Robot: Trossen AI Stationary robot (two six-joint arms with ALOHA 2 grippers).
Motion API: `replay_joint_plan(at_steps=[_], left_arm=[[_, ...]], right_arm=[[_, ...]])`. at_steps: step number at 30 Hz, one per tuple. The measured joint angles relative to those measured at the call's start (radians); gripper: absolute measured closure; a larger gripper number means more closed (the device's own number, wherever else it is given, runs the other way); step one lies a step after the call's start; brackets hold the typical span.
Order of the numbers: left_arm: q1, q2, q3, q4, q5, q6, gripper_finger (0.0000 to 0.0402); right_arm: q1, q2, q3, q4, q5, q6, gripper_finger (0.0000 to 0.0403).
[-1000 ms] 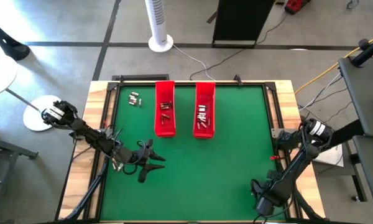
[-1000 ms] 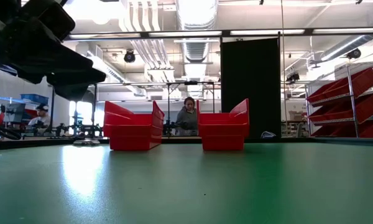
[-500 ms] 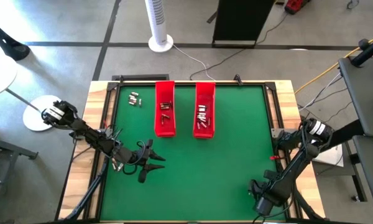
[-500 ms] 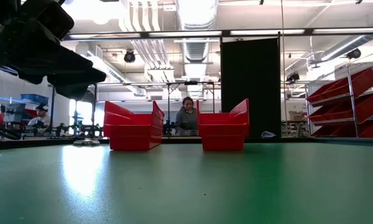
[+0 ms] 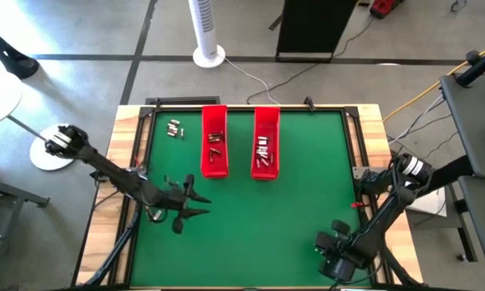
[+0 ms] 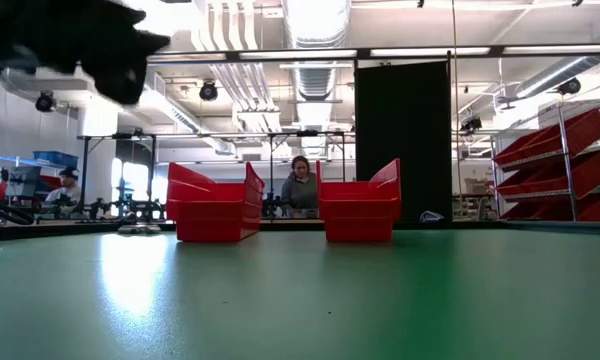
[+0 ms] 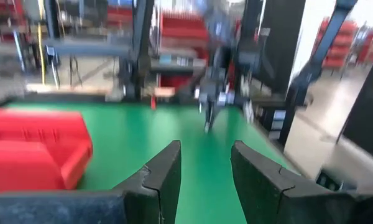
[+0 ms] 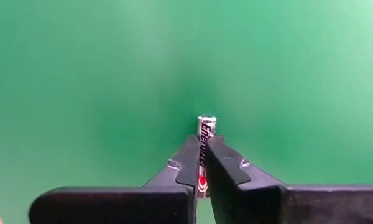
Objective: Sort batteries
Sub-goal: Put the silver battery into the right red bin
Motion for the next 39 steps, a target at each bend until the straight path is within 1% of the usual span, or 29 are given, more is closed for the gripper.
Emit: replay_joint_plan(at_steps=[5, 9, 11, 14, 16, 18, 21, 23, 27, 32, 35, 39], left_arm=[[-0.001, -0.151, 0.0, -0.066, 0.0, 0.018, 0.028], [-0.007, -0.246, 0.0, -0.127, 0.01, 0.018, 0.028], [-0.013, -0.266, 0.0, -0.128, 0.07, 0.02, 0.028], [-0.014, -0.27, 0.0, -0.09, 0.242, 0.052, 0.028], [-0.014, -0.258, 0.0, -0.047, 0.305, 0.065, 0.028], [-0.014, -0.25, 0.0, -0.02, 0.302, 0.086, 0.028], [-0.014, -0.242, 0.0, -0.016, 0.214, 0.114, 0.028], [-0.014, -0.231, 0.0, -0.02, 0.158, 0.115, 0.028], [-0.014, -0.208, 0.0, -0.023, 0.134, 0.116, 0.028], [-0.013, -0.2, 0.0, -0.02, 0.128, 0.129, 0.028], [-0.013, -0.202, 0.0, -0.021, 0.127, 0.132, 0.028], [-0.013, -0.201, 0.0, -0.023, 0.127, 0.134, 0.028]], right_arm=[[-0.005, 0.038, -0.035, 0.085, 0.215, 0.0, 0.039], [-0.004, 0.1, -0.053, 0.184, 0.354, 0.0, 0.039], [-0.005, 0.134, -0.053, 0.223, 0.417, 0.0, 0.039], [-0.007, 0.19, -0.053, 0.275, 0.485, -0.001, 0.039], [-0.007, 0.238, -0.053, 0.322, 0.545, 0.0, 0.039], [-0.007, 0.284, -0.053, 0.379, 0.607, 0.0, 0.039], [-0.007, 0.346, -0.053, 0.46, 0.675, 0.001, 0.039], [-0.007, 0.373, -0.052, 0.487, 0.706, 0.011, 0.039], [-0.006, 0.389, -0.052, 0.492, 0.744, 0.042, 0.0381], [-0.017, 0.385, -0.051, 0.504, 0.713, -0.048, 0.0341], [-0.028, 0.382, -0.051, 0.504, 0.701, -0.05, 0.032], [-0.039, 0.381, -0.05, 0.504, 0.698, -0.047, 0.0317]])
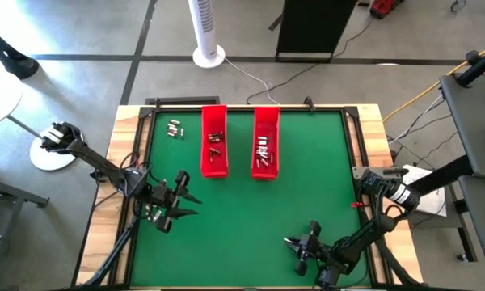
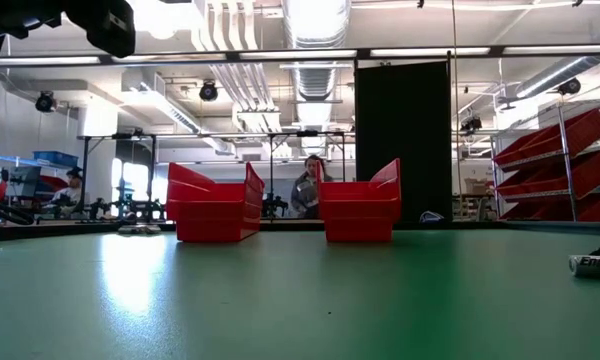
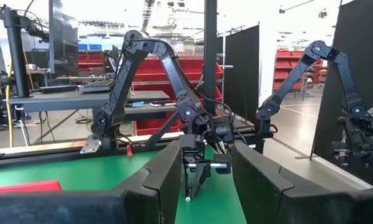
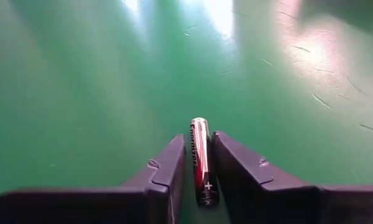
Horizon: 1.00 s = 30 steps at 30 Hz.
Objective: Sort batteries
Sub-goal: Put the silver battery into the right red bin
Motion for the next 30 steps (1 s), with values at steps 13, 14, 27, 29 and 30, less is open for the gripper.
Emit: replay_joint_plan(at_steps=[13, 14, 27, 29, 30], left_arm=[[0.0, 0.012, 0.0, -0.028, -0.191, 0.015, 0.028], [0.0, 0.019, 0.0, -0.032, -0.206, 0.015, 0.028], [0.085, 0.194, 0.0, -0.051, -0.338, -0.082, 0.028], [0.101, 0.21, -0.001, -0.05, -0.338, -0.095, 0.028], [0.107, 0.219, -0.001, -0.05, -0.338, -0.103, 0.028]], right_arm=[[-0.008, -0.013, -0.001, -0.008, -0.039, -0.067, 0.0379], [-0.012, -0.022, -0.002, -0.01, -0.049, -0.069, 0.0378], [-0.154, -0.071, -0.005, 0.123, -0.145, -0.24, 0.0376], [-0.172, -0.103, -0.005, 0.127, -0.154, -0.259, 0.0376], [-0.181, -0.119, -0.005, 0.13, -0.154, -0.274, 0.0376]])
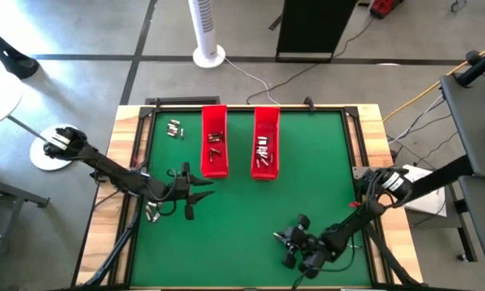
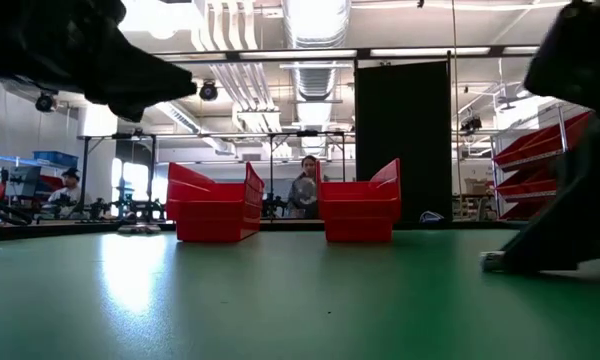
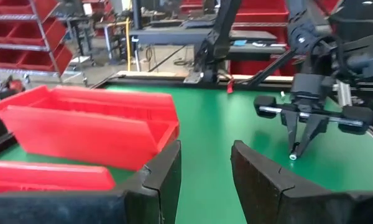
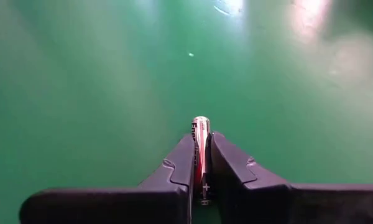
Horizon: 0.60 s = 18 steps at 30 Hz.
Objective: Sort batteries
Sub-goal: Put the silver battery into the right red bin
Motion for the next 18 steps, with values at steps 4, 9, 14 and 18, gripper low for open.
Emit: replay_joint_plan(at_steps=[4, 9, 14, 18], left_arm=[[0.015, 0.044, 0.0, 0.006, 0.044, -0.06, 0.028], [0.025, 0.101, 0.0, 0.059, 0.061, -0.064, 0.028], [0.026, 0.129, 0.0, 0.056, 0.062, -0.08, 0.028], [0.026, 0.152, 0.0, 0.037, 0.063, -0.109, 0.028]], right_arm=[[-0.042, -0.054, -0.002, -0.007, -0.004, -0.067, 0.0376], [-0.104, -0.07, -0.003, 0.019, -0.028, -0.133, 0.0376], [-0.155, -0.068, 0.02, 0.041, -0.066, -0.212, 0.0376], [-0.183, -0.068, 0.061, 0.046, -0.061, -0.291, 0.0376]])
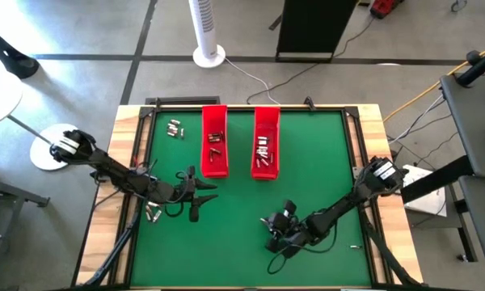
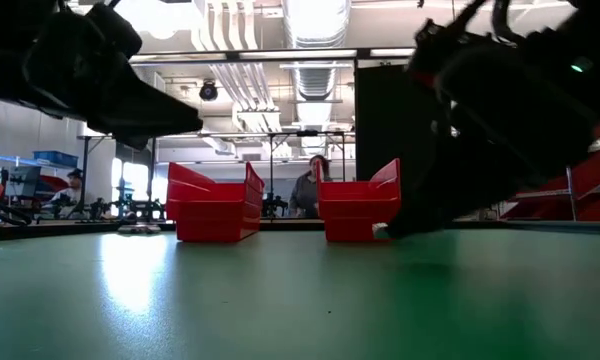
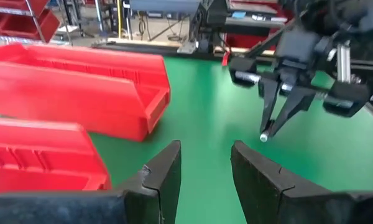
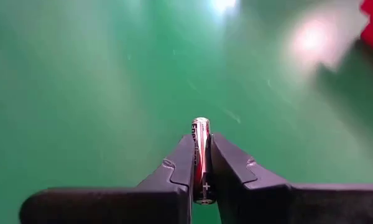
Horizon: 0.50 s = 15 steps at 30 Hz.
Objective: Sort batteries
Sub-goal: Put the silver battery into the right red bin
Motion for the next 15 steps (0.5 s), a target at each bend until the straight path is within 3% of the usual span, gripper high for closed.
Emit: replay_joint_plan(at_steps=[10, 15], left_arm=[[0.0, 0.025, 0.0, -0.015, 0.074, -0.043, 0.028], [0.0, 0.024, 0.0, -0.015, 0.073, -0.039, 0.028]], right_arm=[[-0.048, -0.001, 0.037, -0.001, -0.025, -0.05, 0.0376], [-0.108, -0.058, 0.104, -0.116, -0.133, -0.173, 0.0376]])
